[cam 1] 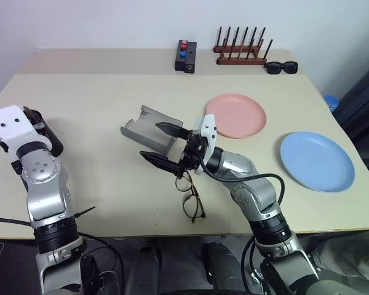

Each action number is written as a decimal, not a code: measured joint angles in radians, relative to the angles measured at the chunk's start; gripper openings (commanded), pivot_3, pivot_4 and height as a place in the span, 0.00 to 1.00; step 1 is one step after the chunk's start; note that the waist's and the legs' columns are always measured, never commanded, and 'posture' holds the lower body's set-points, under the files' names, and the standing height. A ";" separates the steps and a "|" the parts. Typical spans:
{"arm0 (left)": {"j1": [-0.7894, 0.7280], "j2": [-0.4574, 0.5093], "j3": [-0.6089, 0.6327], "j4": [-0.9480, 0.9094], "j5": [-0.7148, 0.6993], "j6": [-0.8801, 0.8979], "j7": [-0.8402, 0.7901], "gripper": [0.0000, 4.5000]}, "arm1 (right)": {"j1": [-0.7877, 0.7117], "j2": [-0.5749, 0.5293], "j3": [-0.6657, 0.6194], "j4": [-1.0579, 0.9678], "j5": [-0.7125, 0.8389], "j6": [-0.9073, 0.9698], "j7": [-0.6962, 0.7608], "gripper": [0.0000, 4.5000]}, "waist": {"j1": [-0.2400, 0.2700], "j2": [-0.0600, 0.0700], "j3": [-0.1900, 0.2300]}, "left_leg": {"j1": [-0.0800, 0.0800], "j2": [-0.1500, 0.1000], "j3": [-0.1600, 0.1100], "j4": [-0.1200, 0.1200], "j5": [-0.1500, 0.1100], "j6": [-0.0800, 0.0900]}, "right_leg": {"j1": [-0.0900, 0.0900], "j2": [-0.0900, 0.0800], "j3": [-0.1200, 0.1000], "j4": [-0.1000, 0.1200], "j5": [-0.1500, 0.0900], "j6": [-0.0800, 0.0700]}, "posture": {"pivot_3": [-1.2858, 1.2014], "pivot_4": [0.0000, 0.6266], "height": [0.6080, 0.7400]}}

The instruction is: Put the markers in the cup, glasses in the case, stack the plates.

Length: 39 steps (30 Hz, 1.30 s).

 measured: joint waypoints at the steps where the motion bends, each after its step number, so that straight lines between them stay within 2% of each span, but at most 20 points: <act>1: -0.011 0.007 -0.018 -0.001 -0.017 -0.005 -0.038 0.76 | 0.000 -0.001 0.000 -0.001 0.000 0.000 0.000 1.00 | 0.002 0.000 0.000 | 0.000 0.000 0.000 0.000 0.000 0.000 | 0.000 0.000 0.000 0.000 0.000 0.000 | 0.52 0.24 1.00; 4: -0.050 0.052 -0.128 -0.023 -0.069 0.005 -0.213 0.99 | 0.000 -0.004 0.000 -0.002 0.000 0.001 -0.001 1.00 | 0.006 0.000 0.000 | 0.000 0.000 0.000 0.000 0.000 0.000 | 0.001 0.000 0.000 0.000 -0.001 -0.001 | 0.52 0.24 1.00; 5: -0.064 0.066 -0.172 -0.037 -0.089 0.028 -0.277 1.00 | 0.000 -0.006 0.000 -0.002 0.000 0.001 -0.001 1.00 | 0.005 0.000 0.000 | 0.000 0.000 0.000 0.000 0.000 0.000 | 0.001 0.000 0.000 0.000 -0.001 -0.002 | 0.52 0.24 1.00; 10: -0.087 0.221 -0.423 -0.004 -0.113 0.214 -0.594 1.00 | 0.000 -0.029 -0.002 -0.002 -0.010 -0.001 -0.002 1.00 | -0.011 0.001 0.000 | 0.002 0.000 0.000 -0.002 0.000 0.000 | -0.001 0.000 0.000 0.001 -0.001 -0.002 | 0.52 0.24 1.00; 14: -0.154 0.341 -0.549 0.138 -0.109 0.230 -0.832 1.00 | -0.003 -0.044 -0.012 -0.001 -0.022 -0.006 -0.001 1.00 | -0.013 0.001 0.001 | 0.001 0.001 0.000 -0.003 0.000 0.000 | -0.002 0.001 0.000 0.001 -0.002 -0.003 | 0.52 0.24 1.00; 17: -0.253 0.394 -0.598 0.258 -0.108 0.203 -1.005 1.00 | -0.005 -0.051 -0.014 -0.001 -0.029 -0.011 -0.001 1.00 | -0.007 0.001 0.001 | 0.001 0.001 0.000 -0.003 0.000 0.000 | -0.002 0.001 0.001 0.001 -0.002 -0.004 | 0.52 0.24 1.00; 24: -0.401 0.438 -0.700 0.541 -0.095 0.070 -1.370 1.00 | 0.003 -0.103 -0.027 -0.030 -0.039 -0.009 -0.003 1.00 | -0.004 0.002 0.001 | 0.000 0.001 0.001 -0.003 0.000 0.000 | -0.002 0.001 0.001 0.000 -0.002 -0.004 | 0.52 0.24 1.00; 30: -0.513 0.405 -0.757 0.756 -0.017 -0.097 -1.475 1.00 | 0.084 -0.256 -0.064 -0.152 0.001 0.073 0.043 1.00 | 0.002 0.001 0.001 | -0.001 0.001 0.001 -0.001 0.000 0.001 | -0.002 0.001 0.001 0.000 -0.003 -0.004 | 0.52 0.24 1.00; 32: -0.526 0.386 -0.764 0.819 0.000 -0.129 -1.485 0.88 | 0.104 -0.303 -0.085 -0.182 0.019 0.103 0.055 1.00 | 0.000 0.001 0.001 | -0.001 0.001 0.001 0.000 0.000 0.001 | -0.002 0.001 0.001 0.001 -0.003 -0.004 | 0.52 0.24 1.00; 34: -0.539 0.369 -0.763 0.866 0.012 -0.155 -1.491 0.71 | 0.123 -0.341 -0.106 -0.211 0.030 0.121 0.064 1.00 | -0.004 0.001 0.001 | -0.001 0.001 0.001 -0.001 0.000 0.001 | -0.002 0.001 0.001 0.001 -0.003 -0.004 | 0.52 0.24 1.00; 39: -0.552 0.355 -0.763 0.907 0.031 -0.199 -1.529 0.12 | 0.128 -0.377 -0.127 -0.227 0.039 0.138 0.065 1.00 | -0.003 0.001 0.001 | -0.002 0.001 0.001 -0.001 0.000 0.001 | -0.003 0.001 0.001 0.001 -0.003 -0.004 | 0.52 0.24 1.00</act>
